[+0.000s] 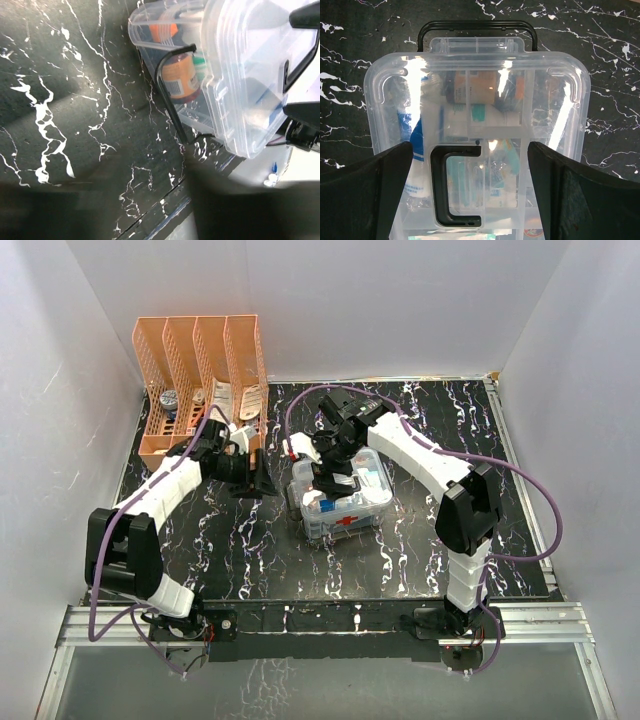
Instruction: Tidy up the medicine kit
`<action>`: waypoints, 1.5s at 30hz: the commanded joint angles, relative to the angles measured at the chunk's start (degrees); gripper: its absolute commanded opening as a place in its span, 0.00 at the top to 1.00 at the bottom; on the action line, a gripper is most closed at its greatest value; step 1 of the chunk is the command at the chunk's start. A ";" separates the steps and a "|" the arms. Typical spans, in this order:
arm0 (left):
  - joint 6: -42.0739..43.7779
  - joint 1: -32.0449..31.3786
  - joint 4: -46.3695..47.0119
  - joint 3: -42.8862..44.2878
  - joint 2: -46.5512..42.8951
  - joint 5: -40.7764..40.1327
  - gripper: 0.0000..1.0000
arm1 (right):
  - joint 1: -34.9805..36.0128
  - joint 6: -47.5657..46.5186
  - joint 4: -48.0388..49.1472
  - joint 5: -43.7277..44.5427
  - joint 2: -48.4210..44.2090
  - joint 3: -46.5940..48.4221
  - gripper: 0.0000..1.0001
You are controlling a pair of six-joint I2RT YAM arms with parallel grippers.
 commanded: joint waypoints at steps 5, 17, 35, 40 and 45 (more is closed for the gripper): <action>-7.06 0.94 6.38 -2.70 0.05 0.93 1.00 | 0.48 0.39 0.22 3.59 -0.53 -1.48 0.02; -17.88 -0.42 21.70 -6.33 9.16 6.43 1.00 | 0.69 1.03 -0.09 4.24 -1.31 -2.89 0.02; -19.47 -6.55 22.71 1.03 10.19 12.77 1.00 | 0.78 2.28 1.27 4.98 -2.71 -5.94 0.02; -18.70 -6.53 19.04 3.41 7.73 12.34 1.00 | 0.85 2.78 2.21 4.85 -3.42 -7.01 0.02; -17.76 -7.00 15.66 6.73 7.02 12.18 1.00 | 0.84 3.03 2.68 4.64 -3.25 -7.11 0.02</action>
